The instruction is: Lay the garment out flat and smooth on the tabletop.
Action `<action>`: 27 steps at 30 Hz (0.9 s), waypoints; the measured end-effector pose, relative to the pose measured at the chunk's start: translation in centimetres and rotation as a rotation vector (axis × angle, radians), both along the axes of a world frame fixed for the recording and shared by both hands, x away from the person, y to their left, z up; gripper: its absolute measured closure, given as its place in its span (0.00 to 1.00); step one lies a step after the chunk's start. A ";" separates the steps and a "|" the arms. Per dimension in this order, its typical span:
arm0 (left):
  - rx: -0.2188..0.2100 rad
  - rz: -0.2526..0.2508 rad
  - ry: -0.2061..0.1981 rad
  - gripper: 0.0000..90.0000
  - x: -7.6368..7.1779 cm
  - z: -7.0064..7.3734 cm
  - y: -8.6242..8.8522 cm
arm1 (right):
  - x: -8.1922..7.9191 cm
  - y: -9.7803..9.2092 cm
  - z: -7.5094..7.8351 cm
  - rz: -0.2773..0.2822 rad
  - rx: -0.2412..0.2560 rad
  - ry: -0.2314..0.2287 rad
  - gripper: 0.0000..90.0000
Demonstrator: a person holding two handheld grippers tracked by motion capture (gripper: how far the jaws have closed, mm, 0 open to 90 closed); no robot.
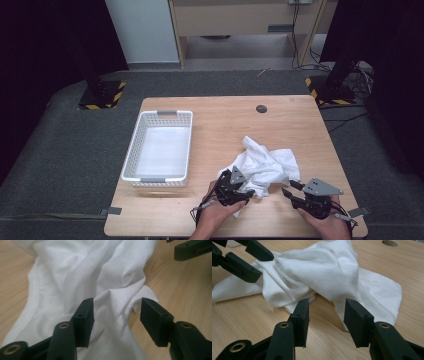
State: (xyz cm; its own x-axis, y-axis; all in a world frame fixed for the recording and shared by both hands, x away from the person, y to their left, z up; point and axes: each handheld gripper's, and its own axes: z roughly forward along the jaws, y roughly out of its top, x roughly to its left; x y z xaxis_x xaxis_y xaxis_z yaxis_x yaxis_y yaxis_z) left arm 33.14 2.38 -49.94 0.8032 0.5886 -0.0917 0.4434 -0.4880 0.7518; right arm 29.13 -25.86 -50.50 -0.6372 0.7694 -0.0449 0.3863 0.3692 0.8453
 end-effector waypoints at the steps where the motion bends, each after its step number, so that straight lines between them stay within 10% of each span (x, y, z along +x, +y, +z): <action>1: -0.005 0.008 -0.003 0.46 0.0 0.3 0.3 | 0.0 0.2 0.0 0.004 0.003 0.000 0.60; 20: -0.053 0.230 0.004 0.45 -0.9 0.4 7.2 | 1.1 9.1 -0.2 0.251 -0.048 -0.074 0.52; 27: -0.053 0.241 0.005 0.46 -1.1 0.3 7.6 | 1.5 9.7 -1.2 0.277 -0.158 -0.044 0.88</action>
State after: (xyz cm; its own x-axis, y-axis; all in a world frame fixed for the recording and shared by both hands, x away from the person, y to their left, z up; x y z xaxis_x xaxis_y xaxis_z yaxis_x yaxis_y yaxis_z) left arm 32.06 9.99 -49.62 0.6399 0.7572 -0.1310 0.5460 -0.3280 0.7709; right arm 30.64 -16.12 -51.66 -0.8163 0.5481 -0.1825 0.2169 0.5836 0.7825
